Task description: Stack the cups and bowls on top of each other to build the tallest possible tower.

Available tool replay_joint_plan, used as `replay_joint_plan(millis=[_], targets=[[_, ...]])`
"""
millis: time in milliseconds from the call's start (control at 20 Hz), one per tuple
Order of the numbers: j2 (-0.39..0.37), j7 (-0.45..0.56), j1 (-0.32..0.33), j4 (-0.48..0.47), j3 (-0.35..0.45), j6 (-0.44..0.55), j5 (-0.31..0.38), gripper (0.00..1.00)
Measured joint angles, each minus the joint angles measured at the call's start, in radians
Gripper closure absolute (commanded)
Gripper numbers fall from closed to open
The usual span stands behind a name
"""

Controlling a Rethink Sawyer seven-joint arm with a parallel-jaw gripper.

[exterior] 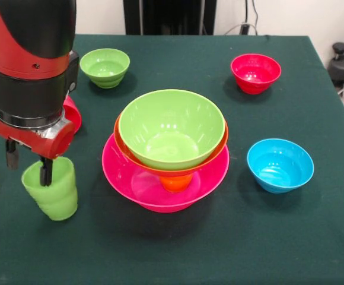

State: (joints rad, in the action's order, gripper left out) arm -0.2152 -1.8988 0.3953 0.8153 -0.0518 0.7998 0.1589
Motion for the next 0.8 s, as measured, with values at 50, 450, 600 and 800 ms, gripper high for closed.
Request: replay_joint_plan(millis=[50,450,600,800], targets=[[0.000,-0.008,0.000,0.003,-0.003,0.000,0.000,0.00],[0.000,-0.012,0.000,0.018,-0.008,0.000,-0.001,0.00],[0.000,-0.012,0.000,0.024,-0.008,-0.001,-0.002,0.00],[0.000,-0.012,0.000,0.038,-0.008,-0.001,-0.005,0.00]])
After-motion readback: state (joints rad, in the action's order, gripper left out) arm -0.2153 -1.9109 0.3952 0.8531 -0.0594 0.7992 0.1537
